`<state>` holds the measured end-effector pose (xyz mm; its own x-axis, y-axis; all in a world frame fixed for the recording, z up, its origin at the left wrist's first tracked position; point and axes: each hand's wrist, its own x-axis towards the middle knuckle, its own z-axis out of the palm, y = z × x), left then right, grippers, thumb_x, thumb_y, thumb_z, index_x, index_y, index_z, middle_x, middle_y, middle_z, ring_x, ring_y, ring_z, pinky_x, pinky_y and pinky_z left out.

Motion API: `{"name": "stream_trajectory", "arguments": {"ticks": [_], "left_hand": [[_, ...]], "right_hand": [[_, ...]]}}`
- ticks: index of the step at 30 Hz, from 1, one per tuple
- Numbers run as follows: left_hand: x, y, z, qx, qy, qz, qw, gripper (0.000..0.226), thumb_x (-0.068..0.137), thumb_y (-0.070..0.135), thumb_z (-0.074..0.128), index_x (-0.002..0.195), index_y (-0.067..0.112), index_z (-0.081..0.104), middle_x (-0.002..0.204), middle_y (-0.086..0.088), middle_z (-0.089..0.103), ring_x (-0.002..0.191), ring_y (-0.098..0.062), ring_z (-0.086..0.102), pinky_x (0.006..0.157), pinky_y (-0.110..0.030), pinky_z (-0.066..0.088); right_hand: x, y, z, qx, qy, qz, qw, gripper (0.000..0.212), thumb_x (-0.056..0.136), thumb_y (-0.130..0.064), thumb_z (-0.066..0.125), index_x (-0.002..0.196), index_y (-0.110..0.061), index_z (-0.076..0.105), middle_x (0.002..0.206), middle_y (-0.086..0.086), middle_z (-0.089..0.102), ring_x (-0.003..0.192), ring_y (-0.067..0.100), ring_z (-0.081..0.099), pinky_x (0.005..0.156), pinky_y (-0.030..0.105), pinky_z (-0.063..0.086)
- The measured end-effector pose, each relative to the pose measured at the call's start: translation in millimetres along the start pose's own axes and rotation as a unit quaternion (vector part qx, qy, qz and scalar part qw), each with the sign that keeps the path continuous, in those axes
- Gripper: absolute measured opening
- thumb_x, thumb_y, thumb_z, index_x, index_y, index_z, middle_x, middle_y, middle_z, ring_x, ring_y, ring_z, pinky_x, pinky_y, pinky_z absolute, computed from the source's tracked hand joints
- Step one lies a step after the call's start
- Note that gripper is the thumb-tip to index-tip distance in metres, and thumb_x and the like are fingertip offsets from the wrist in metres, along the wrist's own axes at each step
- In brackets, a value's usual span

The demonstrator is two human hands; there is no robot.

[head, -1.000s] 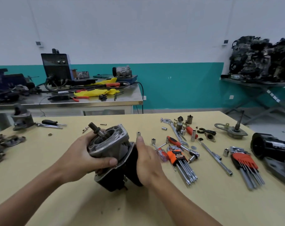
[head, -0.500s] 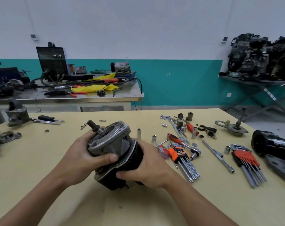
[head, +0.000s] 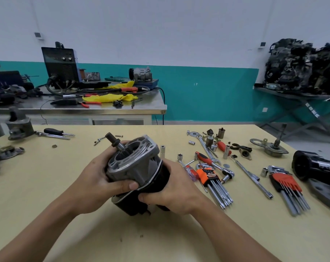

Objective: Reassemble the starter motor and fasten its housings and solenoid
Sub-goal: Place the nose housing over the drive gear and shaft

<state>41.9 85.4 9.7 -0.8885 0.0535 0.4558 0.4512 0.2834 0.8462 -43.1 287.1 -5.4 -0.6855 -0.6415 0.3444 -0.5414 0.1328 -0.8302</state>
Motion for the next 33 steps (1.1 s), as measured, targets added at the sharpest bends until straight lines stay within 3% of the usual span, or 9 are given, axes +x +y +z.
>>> {"name": "stream_trajectory", "arguments": {"ticks": [2,5,8,13,19,22,25,29,33], "left_hand": [[0.2,0.3,-5.6,0.043,-0.017,0.002,0.999,0.082,0.065,0.007,0.085,0.137,0.028,0.053,0.129,0.005,0.067,0.116,-0.011,0.065,0.09,-0.015,0.051],[1.3,1.1,-8.7,0.054,-0.047,-0.009,0.997,0.086,0.065,0.017,0.09,0.135,0.046,0.051,0.131,0.01,0.064,0.119,-0.008,0.062,0.09,-0.014,0.05],[-0.5,-0.4,-3.6,0.056,-0.032,-0.02,0.998,0.087,0.063,0.032,0.09,0.135,0.05,0.046,0.132,0.013,0.062,0.122,-0.009,0.06,0.092,-0.015,0.05],[1.3,-2.5,4.3,0.04,-0.012,-0.021,0.999,0.098,0.061,0.02,0.092,0.143,0.034,0.038,0.134,0.016,0.06,0.125,-0.006,0.058,0.094,-0.014,0.048],[7.3,6.3,1.5,0.081,-0.045,-0.032,0.995,0.095,0.061,0.025,0.095,0.137,0.042,0.04,0.129,0.02,0.062,0.121,-0.002,0.059,0.092,-0.01,0.046],[21.9,23.4,1.2,0.119,-0.095,-0.048,0.987,0.096,0.062,0.02,0.094,0.135,0.048,0.037,0.127,0.029,0.06,0.12,0.003,0.058,0.09,-0.007,0.047],[53.8,49.4,5.6,0.218,-0.166,-0.053,0.96,0.097,0.059,0.023,0.096,0.132,0.048,0.036,0.118,0.037,0.058,0.111,0.014,0.055,0.082,0.0,0.043],[91.1,71.9,22.8,0.328,-0.218,-0.057,0.917,0.124,0.055,0.037,0.096,0.147,0.051,0.015,0.125,0.025,0.055,0.109,0.0,0.059,0.094,-0.015,0.046],[69.8,36.8,25.7,0.107,-0.091,-0.036,0.989,0.102,0.057,0.035,0.093,0.145,0.039,0.041,0.133,0.009,0.056,0.109,-0.014,0.068,0.089,-0.029,0.058]], "right_hand": [[-0.2,-0.8,0.0,0.004,0.0,0.002,1.0,0.052,0.059,-0.014,0.088,0.105,-0.027,0.067,0.097,-0.01,0.073,0.089,0.007,0.069,0.074,0.023,0.058],[0.4,-0.9,1.0,0.007,0.003,0.005,1.0,0.053,0.058,-0.014,0.089,0.105,-0.029,0.067,0.097,-0.012,0.072,0.09,0.005,0.069,0.075,0.026,0.059],[0.2,-0.1,2.5,0.007,0.011,0.008,1.0,0.055,0.058,-0.015,0.09,0.106,-0.027,0.065,0.096,-0.014,0.072,0.09,0.005,0.069,0.073,0.025,0.058],[0.8,0.1,5.2,-0.007,0.011,0.004,1.0,0.071,0.057,-0.025,0.088,0.122,-0.03,0.058,0.11,-0.009,0.07,0.103,0.013,0.066,0.087,0.044,0.057],[1.2,-0.1,-3.3,0.104,-0.068,-0.023,0.992,0.092,0.059,-0.038,0.091,0.138,-0.028,0.047,0.13,-0.004,0.062,0.122,0.015,0.06,0.101,0.04,0.052],[1.4,-0.8,-1.9,0.169,-0.004,-0.02,0.985,0.085,0.053,-0.055,0.091,0.126,-0.026,0.059,0.12,-0.001,0.07,0.113,0.016,0.066,0.089,0.029,0.056],[1.8,1.4,6.0,0.276,0.093,-0.044,0.956,0.057,0.061,-0.035,0.09,0.111,-0.015,0.069,0.105,0.004,0.076,0.101,0.019,0.071,0.079,0.026,0.056],[0.9,5.4,12.4,0.373,0.185,-0.033,0.909,0.043,0.068,-0.037,0.076,0.107,-0.017,0.072,0.11,0.016,0.072,0.107,0.037,0.067,0.091,0.052,0.055],[2.9,11.7,3.4,0.367,0.241,-0.039,0.898,0.047,0.068,-0.038,0.076,0.108,-0.014,0.071,0.111,0.018,0.072,0.109,0.037,0.067,0.096,0.055,0.052]]}}
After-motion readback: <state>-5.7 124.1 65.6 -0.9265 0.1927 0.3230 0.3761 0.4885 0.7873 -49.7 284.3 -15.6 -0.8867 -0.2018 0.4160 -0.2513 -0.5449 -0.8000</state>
